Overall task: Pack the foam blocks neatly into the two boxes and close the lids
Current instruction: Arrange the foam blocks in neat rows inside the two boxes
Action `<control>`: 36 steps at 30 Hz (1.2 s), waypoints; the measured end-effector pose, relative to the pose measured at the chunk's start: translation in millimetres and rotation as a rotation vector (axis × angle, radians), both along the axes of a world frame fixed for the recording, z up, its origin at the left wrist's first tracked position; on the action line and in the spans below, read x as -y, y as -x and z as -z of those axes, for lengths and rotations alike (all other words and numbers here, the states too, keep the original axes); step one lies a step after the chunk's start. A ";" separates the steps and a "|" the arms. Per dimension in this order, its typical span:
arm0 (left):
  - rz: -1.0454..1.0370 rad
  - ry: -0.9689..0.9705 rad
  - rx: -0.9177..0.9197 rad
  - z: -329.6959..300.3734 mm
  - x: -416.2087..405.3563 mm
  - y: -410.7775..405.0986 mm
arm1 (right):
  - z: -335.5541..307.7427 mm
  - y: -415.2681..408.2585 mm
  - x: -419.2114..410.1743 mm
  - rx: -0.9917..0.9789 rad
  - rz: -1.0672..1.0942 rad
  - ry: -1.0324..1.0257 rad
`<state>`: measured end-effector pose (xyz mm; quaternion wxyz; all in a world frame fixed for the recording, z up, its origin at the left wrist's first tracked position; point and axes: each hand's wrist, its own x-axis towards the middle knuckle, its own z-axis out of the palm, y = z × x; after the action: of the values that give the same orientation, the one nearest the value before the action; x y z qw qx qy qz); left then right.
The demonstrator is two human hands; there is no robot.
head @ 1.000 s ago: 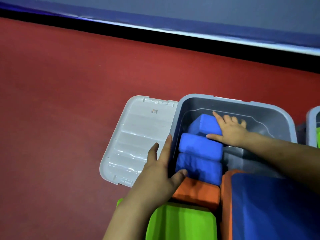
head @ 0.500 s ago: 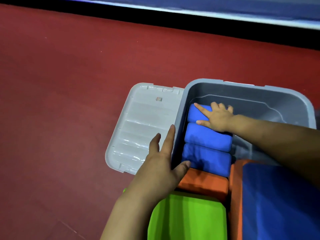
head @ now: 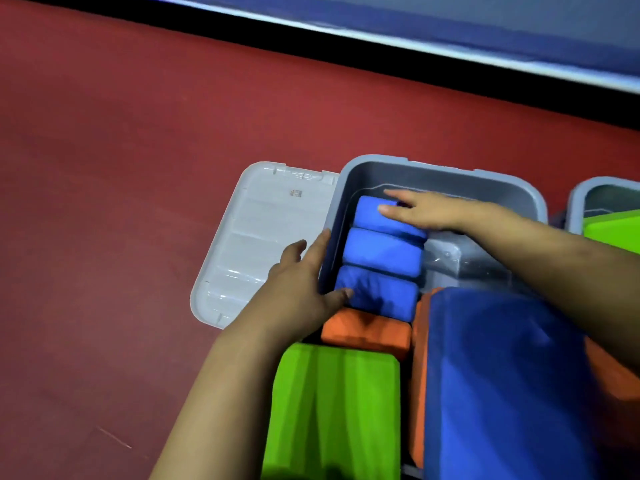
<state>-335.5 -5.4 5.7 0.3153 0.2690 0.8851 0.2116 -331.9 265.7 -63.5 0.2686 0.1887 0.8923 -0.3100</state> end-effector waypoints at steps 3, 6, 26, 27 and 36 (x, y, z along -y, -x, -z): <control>0.123 0.048 0.013 -7.5 -4.2 -11.2 | -41.8 -70.2 -2.9 0.154 -0.150 0.065; 0.274 0.198 0.032 1.6 -9.9 -22.1 | -54.5 -122.0 -13.5 0.378 -0.209 -0.019; 0.430 0.485 0.357 26.2 -39.5 -71.7 | -101.0 -205.7 -21.8 0.021 0.187 -0.008; 0.437 0.486 0.424 23.0 -37.4 -69.0 | -107.1 -207.0 -25.5 -0.039 0.234 -0.002; 0.508 0.575 0.258 -13.8 -37.2 -51.2 | -112.3 -203.7 -53.2 -0.678 0.973 0.327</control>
<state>-284.3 31.8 19.5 0.5284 0.3511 0.7668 -0.0975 -128.2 318.9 48.8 -0.1770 0.4216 0.6805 -0.5725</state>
